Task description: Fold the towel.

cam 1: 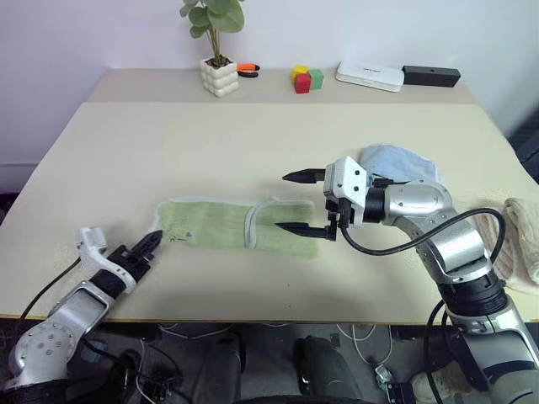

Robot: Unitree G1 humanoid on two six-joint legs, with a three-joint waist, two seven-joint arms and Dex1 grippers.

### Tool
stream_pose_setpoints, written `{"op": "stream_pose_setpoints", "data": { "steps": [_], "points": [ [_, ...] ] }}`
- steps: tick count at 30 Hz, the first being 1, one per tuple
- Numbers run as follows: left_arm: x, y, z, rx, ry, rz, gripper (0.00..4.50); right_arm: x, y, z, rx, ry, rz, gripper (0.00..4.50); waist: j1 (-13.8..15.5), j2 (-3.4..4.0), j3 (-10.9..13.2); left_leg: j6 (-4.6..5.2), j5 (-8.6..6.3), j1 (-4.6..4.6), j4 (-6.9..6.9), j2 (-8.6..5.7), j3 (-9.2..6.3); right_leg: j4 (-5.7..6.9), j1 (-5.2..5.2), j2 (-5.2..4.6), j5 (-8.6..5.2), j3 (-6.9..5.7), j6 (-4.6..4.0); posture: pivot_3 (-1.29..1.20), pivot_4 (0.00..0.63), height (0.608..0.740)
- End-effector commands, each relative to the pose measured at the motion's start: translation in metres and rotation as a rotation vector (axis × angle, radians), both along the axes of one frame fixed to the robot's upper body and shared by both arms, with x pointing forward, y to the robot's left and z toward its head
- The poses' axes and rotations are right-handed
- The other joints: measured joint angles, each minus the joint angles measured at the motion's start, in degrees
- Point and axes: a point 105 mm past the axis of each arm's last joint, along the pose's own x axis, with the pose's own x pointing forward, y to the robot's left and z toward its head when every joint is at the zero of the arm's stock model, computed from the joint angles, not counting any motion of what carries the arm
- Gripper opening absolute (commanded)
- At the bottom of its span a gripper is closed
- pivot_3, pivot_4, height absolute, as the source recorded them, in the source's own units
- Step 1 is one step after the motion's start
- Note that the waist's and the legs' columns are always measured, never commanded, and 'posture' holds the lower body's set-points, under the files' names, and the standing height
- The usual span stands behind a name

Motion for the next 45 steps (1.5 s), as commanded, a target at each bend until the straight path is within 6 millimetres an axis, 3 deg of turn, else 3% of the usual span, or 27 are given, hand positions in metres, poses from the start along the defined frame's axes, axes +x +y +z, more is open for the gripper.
{"op": "stream_pose_setpoints", "data": {
  "steps": [1, 4, 10, 13, 18, 24, 30, 37, 41, 45],
  "points": [
    [0.006, -0.025, 0.028, 0.114, -0.165, -0.127, 0.04, 0.001, 0.001, 0.014, 0.015, -0.064, 0.007, 4.50, -0.01, -0.01, 0.00, -0.01, 0.01, -0.09, 0.00, 0.00, 0.00, 0.00, -0.06, -0.01, 0.00, -0.01, 0.00, 0.00, 0.150, 0.740],
    [0.012, -0.040, 0.039, 0.154, -0.233, -0.189, 0.04, 0.003, 0.001, 0.015, 0.016, -0.066, 0.001, 4.50, -0.13, 0.00, 0.00, -0.01, 0.02, -0.25, 0.00, 0.00, 0.00, 0.00, -0.20, -0.01, 0.01, -0.01, 0.02, 0.00, 0.150, 0.740],
    [0.025, -0.106, 0.079, 0.292, -0.401, -0.409, 0.04, 0.011, -0.007, 0.019, 0.012, -0.084, -0.044, 4.50, -0.12, -0.07, 0.05, -0.07, 0.08, -0.31, 0.03, -0.01, -0.09, 0.07, -0.23, 0.05, 0.05, -0.10, 0.10, 0.00, 0.150, 0.740],
    [0.022, -0.132, 0.098, 0.308, -0.468, -0.476, 0.04, 0.015, -0.014, 0.019, 0.001, -0.091, -0.072, 4.50, -0.25, -0.09, 0.06, -0.07, 0.08, -0.32, 0.05, -0.02, -0.10, 0.07, -0.22, 0.06, 0.16, -0.10, 0.31, 0.00, 0.150, 0.740],
    [0.007, -0.168, 0.105, 0.275, -0.465, -0.656, 0.04, 0.026, -0.042, 0.025, -0.050, -0.108, -0.141, 4.50, -0.31, -0.09, 0.08, -0.07, 0.09, -0.32, 0.06, -0.01, -0.11, 0.10, -0.22, 0.11, 0.30, -0.10, 0.59, 0.00, 0.150, 0.740],
    [0.012, -0.176, 0.098, 0.333, -0.433, -0.745, 0.04, 0.020, -0.072, 0.030, -0.019, 0.038, -0.160, 4.50, -0.34, -0.10, 0.09, -0.06, 0.08, -0.33, 0.19, 0.01, -0.17, 0.15, -0.16, 0.21, 0.30, -0.10, 0.59, 0.00, 0.150, 0.740],
    [0.008, -0.192, 0.096, 0.310, -0.439, -0.846, 0.04, 0.006, -0.087, 0.025, -0.048, 0.111, -0.133, 4.50, -0.25, -0.11, 0.10, -0.05, 0.08, -0.37, 0.26, 0.02, -0.21, 0.15, -0.15, 0.26, 0.30, -0.10, 0.59, 0.00, 0.150, 0.740],
    [0.010, -0.206, 0.088, 0.289, -0.430, -0.907, 0.04, -0.001, -0.087, 0.025, -0.042, 0.103, -0.151, 4.50, -0.21, -0.09, 0.12, -0.02, 0.06, -0.50, 0.59, 0.02, -0.24, 0.20, -0.14, 0.29, 0.32, -0.10, 0.63, 0.00, 0.150, 0.740],
    [0.019, -0.211, 0.069, 0.351, -0.384, -0.908, 0.04, -0.004, -0.098, 0.024, -0.060, 0.104, -0.200, 4.50, -0.13, -0.09, 0.12, -0.02, 0.06, -0.49, 0.61, 0.02, -0.25, 0.22, -0.13, 0.31, 0.33, -0.10, 0.64, 0.00, 0.150, 0.740],
    [0.016, -0.215, 0.065, 0.361, -0.423, -0.942, 0.04, -0.008, -0.101, 0.024, -0.069, 0.100, -0.210, 4.50, -0.13, -0.10, 0.12, -0.02, 0.06, -0.53, 0.66, 0.01, -0.25, 0.21, -0.13, 0.31, 0.34, -0.10, 0.65, 0.00, 0.150, 0.740]
  ]
}}
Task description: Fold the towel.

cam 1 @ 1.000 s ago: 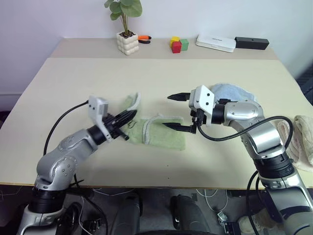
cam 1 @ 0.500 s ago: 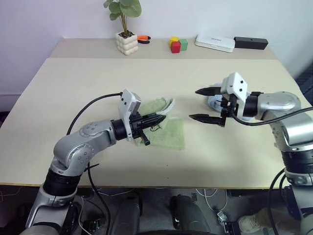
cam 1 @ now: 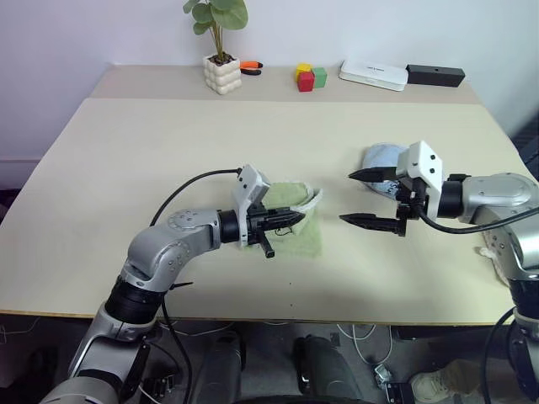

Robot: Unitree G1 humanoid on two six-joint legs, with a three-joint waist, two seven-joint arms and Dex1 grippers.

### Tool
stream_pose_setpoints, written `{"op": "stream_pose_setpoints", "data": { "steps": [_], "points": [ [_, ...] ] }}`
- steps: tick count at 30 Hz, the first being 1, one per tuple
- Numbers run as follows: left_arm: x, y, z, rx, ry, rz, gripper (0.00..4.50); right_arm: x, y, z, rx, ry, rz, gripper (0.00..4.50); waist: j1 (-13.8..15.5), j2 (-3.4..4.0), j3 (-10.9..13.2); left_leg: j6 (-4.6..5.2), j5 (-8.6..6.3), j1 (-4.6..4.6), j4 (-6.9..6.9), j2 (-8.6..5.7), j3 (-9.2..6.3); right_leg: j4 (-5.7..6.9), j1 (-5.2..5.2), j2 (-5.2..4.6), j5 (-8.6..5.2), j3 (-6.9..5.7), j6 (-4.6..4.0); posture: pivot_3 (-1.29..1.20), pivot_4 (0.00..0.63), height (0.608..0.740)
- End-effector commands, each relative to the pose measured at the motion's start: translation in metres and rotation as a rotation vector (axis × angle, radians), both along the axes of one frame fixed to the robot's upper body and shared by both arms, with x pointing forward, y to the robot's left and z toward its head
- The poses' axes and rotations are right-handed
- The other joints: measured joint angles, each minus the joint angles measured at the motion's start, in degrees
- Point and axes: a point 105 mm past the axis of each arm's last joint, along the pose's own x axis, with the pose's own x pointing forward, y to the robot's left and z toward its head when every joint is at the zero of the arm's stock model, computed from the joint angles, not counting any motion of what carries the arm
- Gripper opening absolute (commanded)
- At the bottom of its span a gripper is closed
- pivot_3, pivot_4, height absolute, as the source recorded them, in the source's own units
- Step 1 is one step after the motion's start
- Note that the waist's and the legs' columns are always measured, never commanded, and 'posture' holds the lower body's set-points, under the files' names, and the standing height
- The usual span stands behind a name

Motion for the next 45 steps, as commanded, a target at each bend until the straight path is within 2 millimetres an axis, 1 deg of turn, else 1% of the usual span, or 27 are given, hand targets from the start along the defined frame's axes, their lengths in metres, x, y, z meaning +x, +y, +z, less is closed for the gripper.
{"op": "stream_pose_setpoints", "data": {
  "steps": [1, 3, 5, 6, 8, 10, 13, 15, 16, 17, 18, 20, 24, 25, 28, 29, 30, 31, 32, 34, 35, 39, 40, 41, 42, 43, 45],
  "points": [
    [-0.007, -0.010, 0.006, -0.050, -0.018, -0.073, 0.04, -0.006, -0.001, 0.014, 0.003, -0.059, -0.001, 4.50, -0.01, 0.00, 0.00, 0.00, 0.00, 0.00, 0.00, 0.01, -0.01, 0.01, 0.00, 0.00, 0.00, 0.00, 0.00, 0.00, 0.150, 0.740],
    [-0.004, -0.017, 0.000, -0.045, -0.008, -0.075, 0.04, -0.008, 0.000, 0.015, 0.009, -0.061, -0.007, 4.50, -0.01, 0.00, 0.00, 0.00, 0.00, 0.01, 0.00, 0.01, -0.01, 0.02, 0.00, 0.00, 0.00, 0.00, 0.00, 0.00, 0.150, 0.740],
    [-0.003, -0.019, -0.002, -0.051, 0.000, -0.084, 0.04, -0.010, 0.002, 0.015, 0.014, -0.062, -0.008, 4.50, -0.02, 0.00, 0.00, 0.00, 0.00, 0.01, 0.03, 0.01, -0.01, 0.02, 0.01, 0.00, 0.01, 0.00, 0.01, 0.00, 0.150, 0.740],
    [-0.003, -0.019, -0.004, -0.048, 0.010, -0.085, 0.30, -0.010, 0.002, 0.015, 0.014, -0.063, -0.012, 4.50, -0.03, 0.00, 0.00, 0.00, 0.00, 0.01, 0.03, 0.01, -0.01, 0.02, 0.01, 0.00, 0.02, 0.00, 0.03, 0.00, 0.150, 0.740],
    [0.000, -0.019, -0.010, -0.024, 0.011, -0.071, 0.96, -0.010, 0.001, 0.016, 0.014, -0.064, -0.018, 4.50, -0.05, 0.00, 0.00, 0.00, 0.00, 0.01, 0.03, 0.01, -0.02, 0.03, 0.01, 0.02, 0.04, 0.00, 0.06, 0.00, 0.150, 0.740],
    [0.001, -0.020, -0.011, -0.035, 0.012, -0.070, 1.87, -0.011, 0.001, 0.016, 0.016, -0.063, -0.021, 4.50, -0.05, 0.01, 0.00, 0.00, 0.00, 0.01, 0.03, 0.01, -0.02, 0.04, 0.01, 0.02, 0.04, 0.00, 0.07, 0.00, 0.150, 0.740],
    [0.002, -0.022, -0.008, -0.050, -0.011, -0.056, 3.42, -0.010, 0.002, 0.015, 0.017, -0.060, -0.022, 4.50, -0.03, 0.00, 0.00, 0.00, 0.00, 0.01, 0.05, 0.01, -0.02, 0.04, 0.01, 0.02, 0.05, 0.00, 0.08, 0.00, 0.150, 0.740],
    [0.001, -0.021, 0.002, -0.114, -0.014, -0.060, 4.42, -0.009, 0.004, 0.016, 0.027, -0.060, -0.019, 4.50, -0.01, 0.00, 0.00, 0.00, 0.00, 0.01, 0.06, 0.01, -0.02, 0.04, 0.02, 0.02, 0.05, 0.00, 0.09, 0.00, 0.150, 0.740],
    [-0.003, -0.019, 0.011, -0.171, -0.004, -0.084, 4.47, -0.008, 0.005, 0.016, 0.032, -0.061, -0.017, 4.50, -0.03, 0.00, 0.00, 0.00, 0.00, 0.01, 0.07, 0.01, -0.02, 0.04, 0.02, 0.01, 0.05, 0.00, 0.09, 0.00, 0.150, 0.740],
    [-0.008, -0.016, 0.019, -0.235, 0.028, -0.110, 4.47, -0.007, 0.006, 0.017, 0.041, -0.063, -0.016, 4.50, -0.06, 0.00, 0.00, 0.00, 0.00, 0.01, 0.07, 0.01, -0.02, 0.04, 0.02, 0.01, 0.05, 0.00, 0.10, 0.00, 0.150, 0.740],
    [-0.013, -0.012, 0.030, -0.284, -0.001, -0.130, 4.47, -0.005, 0.008, 0.019, 0.053, -0.067, -0.016, 4.50, -0.21, 0.00, 0.00, 0.00, 0.00, 0.01, 0.07, 0.01, -0.03, 0.04, 0.02, 0.01, 0.05, 0.00, 0.10, 0.00, 0.150, 0.740],
    [-0.019, -0.003, 0.045, -0.355, -0.017, -0.148, 4.47, -0.003, 0.010, 0.020, 0.063, -0.071, -0.011, 4.50, -0.31, 0.01, 0.00, 0.00, 0.00, 0.03, 0.06, 0.04, -0.02, 0.07, 0.01, 0.02, 0.05, 0.00, 0.10, 0.00, 0.150, 0.740],
    [-0.020, 0.012, 0.054, -0.391, -0.013, -0.115, 4.47, 0.001, 0.016, 0.023, 0.097, -0.076, 0.002, 4.50, -0.15, 0.01, -0.01, 0.00, 0.00, 0.05, 0.13, 0.05, -0.03, 0.09, 0.07, 0.04, 0.06, 0.00, 0.10, 0.00, 0.150, 0.740],
    [-0.017, 0.019, 0.056, -0.399, -0.012, -0.084, 4.47, 0.003, 0.019, 0.025, 0.115, -0.078, 0.005, 4.50, -0.15, 0.01, -0.01, 0.00, 0.00, 0.06, 0.15, 0.05, -0.03, 0.09, 0.07, 0.04, 0.06, 0.00, 0.10, 0.00, 0.150, 0.740],
    [0.000, 0.049, 0.062, -0.400, -0.039, 0.065, 4.47, 0.007, 0.031, 0.028, 0.177, -0.086, 0.011, 4.50, -0.18, 0.01, -0.01, 0.00, 0.00, 0.06, 0.17, 0.05, -0.04, 0.12, 0.08, 0.05, 0.06, 0.00, 0.11, 0.00, 0.150, 0.740],
    [0.003, 0.055, 0.063, -0.397, -0.043, 0.095, 4.47, 0.008, 0.033, 0.029, 0.187, -0.090, 0.011, 4.50, -0.18, 0.01, -0.01, 0.00, 0.00, 0.06, 0.16, 0.05, -0.05, 0.14, 0.06, 0.05, 0.06, 0.00, 0.11, 0.00, 0.150, 0.740],
    [0.011, 0.070, 0.063, -0.393, -0.059, 0.167, 4.47, 0.009, 0.042, 0.028, 0.223, -0.085, 0.015, 4.50, -0.18, 0.01, -0.01, 0.00, 0.00, 0.07, 0.17, 0.06, -0.07, 0.14, 0.06, 0.07, 0.06, -0.01, 0.11, 0.00, 0.150, 0.740],
    [0.016, 0.081, 0.064, -0.390, -0.071, 0.218, 4.47, 0.009, 0.048, 0.027, 0.249, -0.081, 0.018, 4.50, -0.21, 0.01, -0.01, 0.00, 0.00, 0.06, 0.17, 0.06, -0.06, 0.14, 0.06, 0.06, 0.06, 0.00, 0.11, 0.00, 0.150, 0.740],
    [0.019, 0.090, 0.063, -0.395, -0.063, 0.249, 4.50, 0.010, 0.058, 0.025, 0.298, -0.058, 0.022, 4.24, -0.36, 0.01, -0.01, 0.00, 0.00, 0.07, 0.17, 0.06, -0.06, 0.14, 0.07, 0.07, 0.07, 0.00, 0.11, 0.00, 0.150, 0.740],
    [0.020, 0.096, 0.061, -0.386, -0.063, 0.271, 3.97, 0.011, 0.076, 0.020, 0.378, -0.029, 0.025, 3.68, -0.36, 0.01, -0.01, 0.00, 0.00, 0.08, 0.15, 0.06, -0.06, 0.19, 0.06, 0.07, 0.07, 0.00, 0.10, 0.00, 0.150, 0.740],
    [0.021, 0.095, 0.061, -0.390, -0.060, 0.274, 3.63, 0.009, 0.084, 0.017, 0.399, -0.010, 0.032, 3.18, -0.33, 0.02, -0.01, 0.00, 0.00, 0.08, 0.15, 0.07, -0.07, 0.20, 0.06, 0.08, 0.07, 0.00, 0.10, 0.00, 0.150, 0.740],
    [0.031, 0.092, 0.059, -0.392, -0.079, 0.326, 1.70, 0.005, 0.104, 0.002, 0.415, 0.021, 0.029, 1.26, 0.27, 0.00, -0.01, -0.01, 0.01, 0.03, 0.23, 0.01, -0.09, 0.19, 0.08, 0.02, 0.10, -0.01, 0.15, 0.00, 0.150, 0.740],
    [0.032, 0.090, 0.058, -0.391, -0.084, 0.332, 1.11, 0.005, 0.106, -0.003, 0.407, 0.016, 0.022, 0.65, 0.18, 0.00, -0.01, -0.01, 0.01, 0.04, 0.25, 0.00, -0.09, 0.19, 0.10, 0.02, 0.11, -0.01, 0.17, 0.00, 0.150, 0.740],
    [0.035, 0.089, 0.057, -0.397, -0.081, 0.344, 0.69, 0.009, 0.107, -0.005, 0.411, 0.011, 0.001, 0.25, 0.14, 0.00, -0.01, -0.01, 0.01, 0.04, 0.25, 0.01, -0.09, 0.19, 0.10, 0.02, 0.11, -0.01, 0.17, 0.00, 0.150, 0.740],
    [0.037, 0.087, 0.055, -0.397, -0.081, 0.353, 0.36, 0.012, 0.108, -0.007, 0.415, 0.003, -0.020, 0.01, 0.07, 0.01, -0.01, -0.01, 0.01, 0.05, 0.25, 0.01, -0.09, 0.19, 0.10, 0.02, 0.11, -0.01, 0.17, 0.00, 0.150, 0.740],
    [0.040, 0.085, 0.051, -0.376, -0.095, 0.363, 0.13, 0.017, 0.108, -0.008, 0.409, -0.021, -0.047, 0.00, -0.05, 0.00, -0.02, -0.01, 0.01, 0.06, 0.24, 0.01, -0.09, 0.20, 0.09, 0.03, 0.11, -0.01, 0.17, 0.00, 0.150, 0.740],
    [0.044, 0.080, 0.047, -0.363, -0.110, 0.373, 0.13, 0.024, 0.108, -0.008, 0.420, -0.036, -0.085, 0.00, -0.15, 0.01, -0.02, -0.01, 0.01, 0.08, 0.23, 0.02, -0.09, 0.22, 0.09, 0.05, 0.12, 0.00, 0.16, 0.00, 0.150, 0.740]
  ]
}}
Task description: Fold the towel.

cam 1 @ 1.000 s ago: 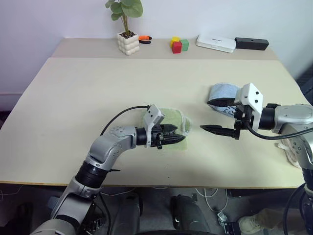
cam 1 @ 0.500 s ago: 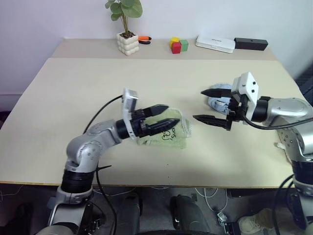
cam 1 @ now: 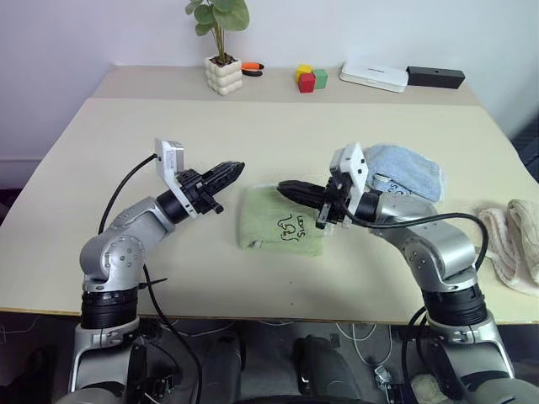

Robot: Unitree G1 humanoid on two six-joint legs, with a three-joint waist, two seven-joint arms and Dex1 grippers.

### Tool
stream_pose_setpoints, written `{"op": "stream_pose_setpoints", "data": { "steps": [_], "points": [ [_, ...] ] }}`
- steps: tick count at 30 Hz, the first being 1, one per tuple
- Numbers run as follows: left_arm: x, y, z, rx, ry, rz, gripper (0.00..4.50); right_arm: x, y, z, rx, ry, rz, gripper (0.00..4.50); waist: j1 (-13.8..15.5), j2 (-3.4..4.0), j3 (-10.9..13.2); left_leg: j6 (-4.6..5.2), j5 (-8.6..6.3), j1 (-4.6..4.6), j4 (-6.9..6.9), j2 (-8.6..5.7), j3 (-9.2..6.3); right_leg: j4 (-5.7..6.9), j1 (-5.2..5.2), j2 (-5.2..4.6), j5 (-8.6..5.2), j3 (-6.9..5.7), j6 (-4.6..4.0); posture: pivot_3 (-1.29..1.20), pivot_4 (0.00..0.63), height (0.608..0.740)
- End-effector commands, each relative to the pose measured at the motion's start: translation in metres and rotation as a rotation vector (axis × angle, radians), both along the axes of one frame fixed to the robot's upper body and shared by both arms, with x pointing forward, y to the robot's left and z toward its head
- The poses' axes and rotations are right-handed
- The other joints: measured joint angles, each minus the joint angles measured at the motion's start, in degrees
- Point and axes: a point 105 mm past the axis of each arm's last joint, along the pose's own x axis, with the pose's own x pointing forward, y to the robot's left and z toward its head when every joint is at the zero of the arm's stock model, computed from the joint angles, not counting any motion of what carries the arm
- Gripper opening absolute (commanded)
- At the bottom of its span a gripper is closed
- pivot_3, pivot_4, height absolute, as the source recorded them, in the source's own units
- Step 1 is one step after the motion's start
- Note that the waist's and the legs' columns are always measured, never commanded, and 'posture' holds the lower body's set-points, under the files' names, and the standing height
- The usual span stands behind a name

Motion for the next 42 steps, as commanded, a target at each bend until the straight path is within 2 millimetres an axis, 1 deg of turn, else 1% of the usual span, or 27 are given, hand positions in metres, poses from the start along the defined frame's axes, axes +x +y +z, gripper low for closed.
{"op": "stream_pose_setpoints", "data": {
  "steps": [1, 3, 5, 9, 12, 14, 16, 17, 19, 21, 26, 29, 31, 34, 35, 37, 38, 40, 42],
  "points": [
    [0.006, -0.008, 0.005, 0.015, -0.053, 0.021, 0.13, 0.007, 0.000, 0.010, 0.020, -0.064, -0.051, 0.00, -0.03, 0.00, 0.00, 0.00, 0.00, 0.00, -0.01, 0.00, 0.00, 0.01, -0.01, 0.01, 0.00, 0.00, 0.00, 0.00, 0.150, 0.740],
    [0.011, -0.015, 0.000, 0.049, -0.068, 0.030, 0.13, 0.008, -0.001, 0.005, 0.020, -0.054, -0.065, 0.00, -0.04, 0.00, 0.00, 0.00, 0.00, 0.00, -0.01, 0.00, 0.00, 0.01, -0.02, 0.01, 0.00, 0.00, 0.00, 0.00, 0.150, 0.740],
    [0.017, -0.022, -0.007, 0.082, -0.077, 0.042, 0.13, 0.009, -0.002, -0.007, 0.001, -0.041, -0.079, 0.00, -0.05, 0.00, 0.00, 0.00, 0.00, 0.00, -0.01, 0.00, 0.00, 0.02, -0.02, 0.01, 0.00, 0.00, 0.00, 0.00, 0.150, 0.740],
    [0.021, -0.039, -0.033, 0.099, -0.017, 0.014, 0.13, 0.011, -0.020, -0.045, -0.027, 0.035, -0.152, 0.00, 0.21, 0.01, -0.04, 0.01, 0.00, 0.08, -0.01, -0.01, 0.00, -0.01, 0.10, 0.00, 0.00, -0.01, 0.00, 0.00, 0.150, 0.740],
    [0.021, -0.042, -0.044, 0.120, -0.006, 0.007, 0.13, 0.008, -0.024, -0.065, -0.080, 0.039, -0.159, 0.00, -0.09, 0.01, -0.04, 0.01, 0.00, 0.09, -0.01, -0.02, 0.03, -0.03, 0.11, -0.01, 0.01, 0.02, 0.02, 0.00, 0.150, 0.740],
    [0.022, -0.041, -0.055, 0.124, 0.029, 0.004, 0.13, 0.008, -0.030, -0.084, -0.124, 0.056, -0.188, 0.00, -0.41, 0.03, -0.04, 0.01, 0.00, 0.10, -0.03, 0.01, 0.03, 0.03, 0.04, 0.03, 0.01, 0.02, 0.02, 0.00, 0.150, 0.740],
    [0.021, -0.040, -0.064, 0.133, 0.061, -0.007, 0.13, 0.008, -0.036, -0.098, -0.154, 0.069, -0.213, 0.00, -0.42, 0.04, -0.05, 0.01, 0.00, 0.19, -0.06, 0.02, 0.03, 0.09, 0.07, 0.05, 0.00, 0.03, 0.01, 0.00, 0.150, 0.740],
    [0.020, -0.040, -0.067, 0.141, 0.070, -0.013, 0.13, 0.008, -0.038, -0.101, -0.156, 0.074, -0.222, 0.00, -0.39, 0.04, -0.05, 0.01, 0.00, 0.20, -0.06, 0.02, 0.03, 0.10, 0.08, 0.06, 0.00, 0.03, 0.01, 0.00, 0.150, 0.740],
    [0.017, -0.037, -0.076, 0.144, 0.106, -0.028, 0.13, 0.007, -0.039, -0.099, -0.142, 0.070, -0.216, 0.00, -0.30, 0.04, -0.05, 0.01, 0.00, 0.23, -0.05, 0.02, 0.03, 0.10, 0.14, 0.05, 0.00, 0.03, 0.01, 0.00, 0.150, 0.740],
    [0.016, -0.030, -0.083, 0.163, 0.123, -0.005, 0.13, 0.004, -0.040, -0.098, -0.144, 0.065, -0.207, 0.00, -0.27, 0.05, -0.05, 0.01, 0.00, 0.27, -0.04, 0.02, 0.03, 0.10, 0.18, 0.04, 0.00, 0.03, 0.01, 0.00, 0.150, 0.740],
    [0.017, -0.020, -0.087, 0.177, 0.123, 0.025, 0.13, -0.001, -0.039, -0.102, -0.137, 0.091, -0.206, 0.00, 0.01, 0.04, -0.06, 0.01, 0.00, 0.31, -0.02, 0.01, 0.02, 0.09, 0.26, 0.01, 0.00, 0.03, 0.01, 0.00, 0.150, 0.740],
    [0.024, -0.002, -0.092, 0.154, 0.168, 0.070, 0.13, -0.003, -0.037, -0.106, -0.140, 0.107, -0.217, 0.00, -0.08, 0.05, -0.07, 0.01, -0.01, 0.37, -0.04, 0.01, 0.02, 0.08, 0.28, 0.02, 0.00, 0.03, 0.01, 0.00, 0.150, 0.740],
    [0.026, 0.004, -0.089, 0.141, 0.169, 0.084, 0.13, -0.004, -0.038, -0.107, -0.143, 0.107, -0.229, 0.00, -0.23, 0.05, -0.07, 0.01, -0.01, 0.42, -0.07, 0.02, 0.02, 0.09, 0.31, 0.03, 0.00, 0.03, 0.00, 0.00, 0.150, 0.740],
    [0.030, 0.006, -0.082, 0.110, 0.159, 0.100, 0.13, -0.002, -0.037, -0.100, -0.115, 0.109, -0.227, 0.00, -0.18, 0.05, -0.07, 0.01, -0.01, 0.45, -0.06, 0.02, 0.02, 0.09, 0.35, 0.03, 0.00, 0.03, 0.00, 0.00, 0.150, 0.740],
    [0.030, 0.005, -0.079, 0.078, 0.168, 0.089, 0.05, -0.001, -0.036, -0.096, -0.100, 0.108, -0.221, 0.24, -0.11, 0.05, -0.07, 0.01, -0.01, 0.45, -0.06, 0.02, 0.02, 0.08, 0.35, 0.03, 0.00, 0.03, 0.00, 0.00, 0.150, 0.740],
    [0.027, 0.000, -0.068, 0.023, 0.165, 0.048, 0.60, 0.003, -0.037, -0.084, -0.053, 0.109, -0.215, 0.86, -0.11, 0.04, -0.07, 0.01, -0.01, 0.45, -0.05, 0.02, 0.02, 0.09, 0.36, 0.02, 0.00, 0.03, 0.00, 0.00, 0.150, 0.740],
    [0.025, -0.003, -0.063, 0.004, 0.160, 0.032, 0.91, 0.004, -0.038, -0.078, -0.034, 0.108, -0.209, 1.29, -0.08, 0.04, -0.07, 0.01, -0.01, 0.44, -0.05, 0.02, 0.02, 0.09, 0.36, 0.02, 0.00, 0.03, 0.00, 0.00, 0.150, 0.740],
    [0.021, -0.006, -0.050, -0.015, 0.132, 0.008, 1.90, 0.008, -0.041, -0.062, 0.000, 0.099, -0.204, 2.27, -0.13, 0.04, -0.06, 0.01, -0.01, 0.44, -0.05, 0.02, 0.02, 0.09, 0.36, 0.02, 0.00, 0.03, 0.00, 0.00, 0.150, 0.740],
    [0.019, -0.002, -0.041, -0.017, 0.113, 0.001, 2.93, 0.009, -0.043, -0.045, 0.025, 0.088, -0.187, 3.32, -0.17, 0.05, -0.06, 0.01, 0.00, 0.42, -0.05, 0.02, 0.02, 0.10, 0.33, 0.02, 0.00, 0.03, 0.00, 0.00, 0.150, 0.740]
  ]
}}
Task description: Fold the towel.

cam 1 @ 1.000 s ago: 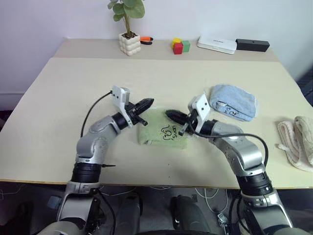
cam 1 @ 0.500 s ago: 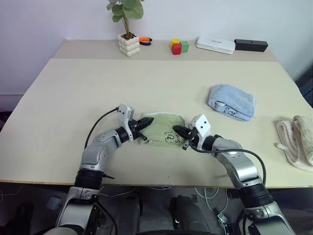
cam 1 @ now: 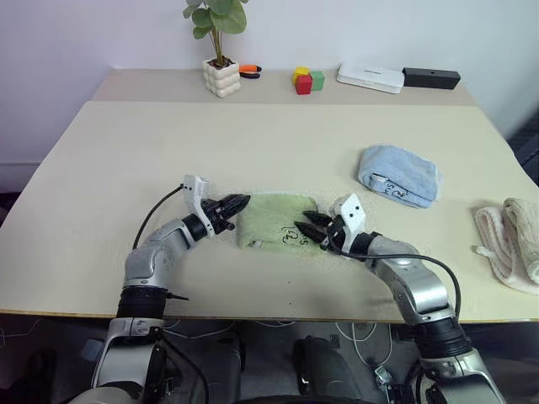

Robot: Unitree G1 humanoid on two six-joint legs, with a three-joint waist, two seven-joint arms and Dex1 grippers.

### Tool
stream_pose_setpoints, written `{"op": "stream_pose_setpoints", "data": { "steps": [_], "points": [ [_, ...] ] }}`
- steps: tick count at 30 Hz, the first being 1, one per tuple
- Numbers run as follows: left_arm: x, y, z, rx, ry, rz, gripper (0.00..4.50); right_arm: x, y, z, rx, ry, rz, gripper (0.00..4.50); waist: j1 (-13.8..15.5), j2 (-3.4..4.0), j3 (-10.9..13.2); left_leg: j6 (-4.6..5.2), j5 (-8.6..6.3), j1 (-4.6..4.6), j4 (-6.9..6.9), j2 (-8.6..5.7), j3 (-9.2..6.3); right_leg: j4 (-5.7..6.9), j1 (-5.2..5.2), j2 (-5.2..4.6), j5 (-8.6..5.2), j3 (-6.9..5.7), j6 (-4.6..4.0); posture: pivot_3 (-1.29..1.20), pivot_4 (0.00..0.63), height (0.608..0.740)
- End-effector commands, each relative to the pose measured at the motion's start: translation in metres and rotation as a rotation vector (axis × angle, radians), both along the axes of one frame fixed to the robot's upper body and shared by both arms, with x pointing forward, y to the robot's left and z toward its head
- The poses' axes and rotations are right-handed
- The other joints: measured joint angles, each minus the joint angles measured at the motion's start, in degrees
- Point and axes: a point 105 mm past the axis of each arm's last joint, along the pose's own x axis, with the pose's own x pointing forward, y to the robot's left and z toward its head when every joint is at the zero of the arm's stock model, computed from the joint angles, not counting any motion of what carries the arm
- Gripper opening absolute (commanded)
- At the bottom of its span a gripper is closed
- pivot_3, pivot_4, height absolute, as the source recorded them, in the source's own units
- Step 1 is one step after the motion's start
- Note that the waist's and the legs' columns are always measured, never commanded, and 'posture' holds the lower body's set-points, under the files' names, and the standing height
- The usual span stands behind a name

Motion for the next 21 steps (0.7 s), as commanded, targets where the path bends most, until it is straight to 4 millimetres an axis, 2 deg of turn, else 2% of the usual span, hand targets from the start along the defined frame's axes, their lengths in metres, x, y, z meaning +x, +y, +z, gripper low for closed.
{"op": "stream_pose_setpoints", "data": {
  "steps": [1, 2, 3, 7, 11, 13, 14, 16, 18, 21],
  "points": [
    [-0.003, 0.007, 0.035, -0.023, -0.107, -0.012, 3.42, 0.000, -0.005, 0.043, 0.053, -0.086, 0.034, 3.83, 0.00, 0.00, 0.00, 0.00, 0.00, 0.01, 0.00, 0.00, 0.00, 0.01, 0.00, 0.00, 0.00, 0.00, 0.00, 0.00, 0.150, 0.740],
    [-0.003, 0.013, 0.040, -0.022, -0.120, 0.000, 3.96, -0.001, -0.007, 0.050, 0.039, -0.101, 0.049, 4.34, 0.00, 0.01, 0.00, 0.00, 0.00, 0.00, -0.01, 0.00, 0.00, 0.01, -0.02, 0.00, 0.00, 0.00, 0.00, 0.00, 0.150, 0.740],
    [-0.002, 0.017, 0.044, -0.024, -0.125, 0.014, 4.43, -0.002, -0.009, 0.055, 0.015, -0.121, 0.055, 4.50, -0.03, 0.01, 0.00, 0.00, 0.00, 0.00, -0.01, 0.00, 0.00, 0.01, -0.02, 0.00, 0.00, 0.00, 0.00, 0.00, 0.150, 0.740],
    [-0.005, 0.030, 0.058, -0.017, -0.159, 0.035, 4.47, -0.008, -0.018, 0.080, -0.097, -0.232, 0.094, 4.50, -0.03, 0.01, 0.00, 0.01, 0.00, 0.01, -0.03, 0.00, 0.00, 0.00, -0.02, 0.01, -0.01, 0.00, 0.00, 0.00, 0.150, 0.740],
    [-0.013, 0.040, 0.070, 0.000, -0.212, 0.035, 4.47, -0.020, -0.015, 0.100, -0.219, -0.376, 0.172, 4.50, 0.07, 0.00, 0.02, 0.00, 0.00, -0.06, -0.01, 0.00, 0.02, -0.03, -0.05, -0.01, 0.00, 0.00, 0.00, 0.00, 0.150, 0.740],
    [-0.022, 0.045, 0.071, 0.027, -0.238, 0.001, 4.47, -0.029, -0.009, 0.097, -0.349, -0.469, 0.241, 4.50, 0.03, 0.00, 0.02, 0.00, 0.00, -0.05, -0.01, 0.00, 0.01, -0.03, -0.06, 0.00, 0.00, -0.01, 0.00, 0.00, 0.150, 0.740],
    [-0.026, 0.052, 0.067, 0.066, -0.243, -0.007, 4.47, -0.031, -0.007, 0.090, -0.473, -0.555, 0.270, 4.50, 0.00, 0.00, 0.02, 0.00, -0.01, -0.05, -0.03, 0.01, 0.01, -0.04, -0.06, 0.00, -0.01, 0.00, -0.01, 0.00, 0.150, 0.740],
    [-0.032, 0.061, 0.061, 0.101, -0.237, -0.028, 4.47, -0.033, -0.006, 0.079, -0.599, -0.633, 0.309, 4.50, -0.23, 0.01, 0.02, 0.00, -0.01, -0.04, -0.09, 0.01, 0.03, -0.08, -0.08, 0.00, -0.01, 0.00, -0.01, 0.00, 0.150, 0.740],
    [-0.037, 0.062, 0.057, 0.133, -0.246, -0.072, 4.47, -0.037, -0.002, 0.072, -0.589, -0.624, 0.322, 4.50, -0.15, 0.01, 0.02, 0.00, 0.00, -0.03, -0.13, 0.02, 0.04, -0.10, -0.08, 0.00, -0.02, 0.00, -0.03, 0.00, 0.150, 0.740],
    [-0.056, 0.063, 0.063, 0.151, -0.272, -0.203, 4.47, -0.044, 0.007, 0.052, -0.645, -0.648, 0.377, 4.50, 0.02, 0.00, 0.02, 0.00, 0.00, -0.04, -0.10, 0.02, 0.04, -0.10, -0.07, -0.01, -0.03, 0.00, -0.05, 0.00, 0.150, 0.740]
  ]
}}
